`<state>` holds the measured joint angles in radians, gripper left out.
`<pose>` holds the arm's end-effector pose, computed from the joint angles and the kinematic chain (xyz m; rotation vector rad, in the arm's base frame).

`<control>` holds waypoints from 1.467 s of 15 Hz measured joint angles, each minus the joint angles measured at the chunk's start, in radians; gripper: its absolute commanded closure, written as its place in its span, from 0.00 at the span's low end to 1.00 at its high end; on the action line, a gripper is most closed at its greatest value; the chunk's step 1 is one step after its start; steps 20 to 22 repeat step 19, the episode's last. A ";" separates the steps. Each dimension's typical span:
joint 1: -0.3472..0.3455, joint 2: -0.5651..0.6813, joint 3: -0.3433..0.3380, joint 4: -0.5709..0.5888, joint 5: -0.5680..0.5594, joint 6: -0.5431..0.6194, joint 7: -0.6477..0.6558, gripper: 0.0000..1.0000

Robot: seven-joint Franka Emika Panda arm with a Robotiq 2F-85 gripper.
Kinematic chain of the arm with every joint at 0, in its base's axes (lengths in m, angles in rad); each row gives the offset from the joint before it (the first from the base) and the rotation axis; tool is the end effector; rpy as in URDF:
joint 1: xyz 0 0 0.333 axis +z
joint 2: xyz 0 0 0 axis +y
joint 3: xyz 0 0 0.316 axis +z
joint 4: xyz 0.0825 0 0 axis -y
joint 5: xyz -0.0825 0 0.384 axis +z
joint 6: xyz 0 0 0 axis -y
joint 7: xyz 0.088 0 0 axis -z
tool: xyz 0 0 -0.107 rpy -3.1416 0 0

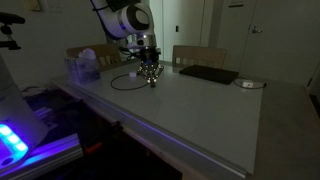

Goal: Coil up the phone charger

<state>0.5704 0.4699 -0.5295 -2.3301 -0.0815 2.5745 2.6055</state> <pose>0.4979 0.0033 0.1517 0.9627 -2.7278 0.3242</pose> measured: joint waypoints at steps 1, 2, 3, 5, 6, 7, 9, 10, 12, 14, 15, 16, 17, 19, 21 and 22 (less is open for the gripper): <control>0.022 0.000 -0.018 -0.007 0.003 0.000 0.000 0.68; 0.041 0.000 -0.032 -0.012 0.004 0.000 0.000 0.61; 0.057 0.000 -0.042 -0.017 0.004 0.000 0.000 0.53; 0.084 0.000 -0.056 -0.022 0.004 0.000 0.000 0.39; 0.096 0.000 -0.063 -0.023 0.004 0.000 0.000 0.33; 0.108 0.000 -0.069 -0.023 0.002 0.000 0.000 0.25; 0.136 -0.003 -0.090 -0.021 -0.008 0.001 -0.001 0.11; 0.153 -0.007 -0.104 -0.019 -0.018 0.000 -0.001 0.05; 0.184 -0.024 -0.132 -0.018 -0.055 -0.010 -0.001 0.00; 0.209 -0.054 -0.155 -0.018 -0.101 -0.041 -0.003 0.00; 0.223 -0.073 -0.166 -0.018 -0.126 -0.063 -0.004 0.00; 0.235 -0.092 -0.175 -0.018 -0.149 -0.085 -0.004 0.00; 0.247 -0.109 -0.182 -0.017 -0.168 -0.107 -0.004 0.00; 0.263 -0.134 -0.185 -0.015 -0.189 -0.146 -0.006 0.00; 0.263 -0.134 -0.185 -0.015 -0.189 -0.146 -0.006 0.00; 0.263 -0.134 -0.185 -0.015 -0.189 -0.146 -0.006 0.00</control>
